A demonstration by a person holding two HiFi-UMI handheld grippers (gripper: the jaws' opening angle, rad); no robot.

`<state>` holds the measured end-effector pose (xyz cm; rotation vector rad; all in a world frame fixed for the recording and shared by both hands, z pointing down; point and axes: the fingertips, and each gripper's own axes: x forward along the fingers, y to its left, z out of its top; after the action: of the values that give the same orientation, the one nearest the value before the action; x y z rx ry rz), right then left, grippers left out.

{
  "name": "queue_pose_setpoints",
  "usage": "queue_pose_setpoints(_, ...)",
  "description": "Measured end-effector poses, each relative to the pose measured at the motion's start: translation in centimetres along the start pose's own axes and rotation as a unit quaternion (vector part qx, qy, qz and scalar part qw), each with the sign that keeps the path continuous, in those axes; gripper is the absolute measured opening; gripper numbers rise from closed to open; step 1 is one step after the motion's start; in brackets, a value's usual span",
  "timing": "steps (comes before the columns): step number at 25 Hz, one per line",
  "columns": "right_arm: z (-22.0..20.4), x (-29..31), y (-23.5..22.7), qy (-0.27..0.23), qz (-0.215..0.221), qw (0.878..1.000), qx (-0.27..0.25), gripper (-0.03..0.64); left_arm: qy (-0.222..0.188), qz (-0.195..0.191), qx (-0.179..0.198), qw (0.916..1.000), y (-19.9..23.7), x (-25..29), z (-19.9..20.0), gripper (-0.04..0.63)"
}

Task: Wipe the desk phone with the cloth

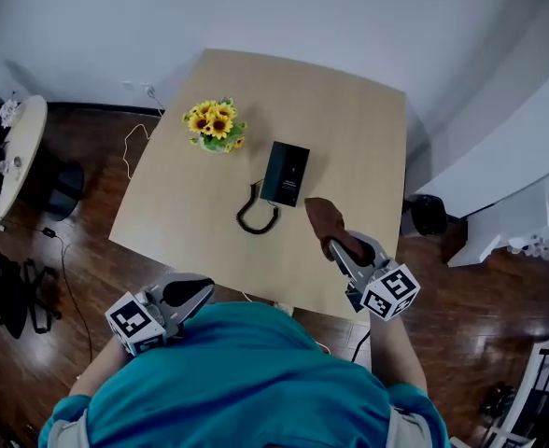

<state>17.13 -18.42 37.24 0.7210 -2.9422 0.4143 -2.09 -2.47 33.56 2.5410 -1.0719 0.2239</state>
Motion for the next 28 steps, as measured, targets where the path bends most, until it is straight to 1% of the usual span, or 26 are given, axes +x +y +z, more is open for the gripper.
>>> queue_pose_setpoints(3,0.5,-0.8,3.6,-0.005,-0.026,1.0,0.0,0.084,-0.024,-0.021,0.02,0.9993,-0.6,-3.4,0.0,0.006)
queue_pose_setpoints(6,-0.2,-0.9,8.6,-0.015,-0.053,0.998,0.018,0.084,-0.044,-0.036,0.024,0.9981,-0.5,-8.8,-1.4,0.006)
queue_pose_setpoints(10,-1.1,-0.5,16.2,-0.033,-0.091,0.994,0.047,0.084,-0.057,-0.061,0.032,0.996,0.7,-16.5,-3.2,0.006)
queue_pose_setpoints(14,-2.1,-0.1,23.3,-0.036,-0.114,0.991,0.064,0.084,-0.06,-0.087,0.023,0.9941,1.8,-22.1,-4.6,0.006)
queue_pose_setpoints(17,-1.9,-0.7,27.2,-0.032,-0.125,0.99,0.055,0.084,-0.067,-0.109,0.032,0.9913,1.4,-24.3,-4.9,0.006)
queue_pose_setpoints(19,-1.4,-1.6,29.0,-0.033,-0.131,0.99,0.049,0.084,-0.077,-0.118,0.044,0.989,0.9,-25.1,-5.2,0.006)
queue_pose_setpoints(21,-1.1,-2.7,30.4,-0.036,-0.134,0.989,0.045,0.084,-0.084,-0.123,0.048,0.9876,-0.1,-25.7,-5.2,0.006)
queue_pose_setpoints(25,-1.1,-5.3,32.3,-0.043,-0.128,0.99,0.032,0.084,-0.089,-0.127,0.055,0.9864,-3.8,-26.0,-5.4,0.006)
queue_pose_setpoints(28,-1.9,-8.0,33.4,-0.046,-0.113,0.992,0.019,0.084,-0.078,-0.117,0.062,0.9881,-7.4,-25.5,-6.2,0.006)
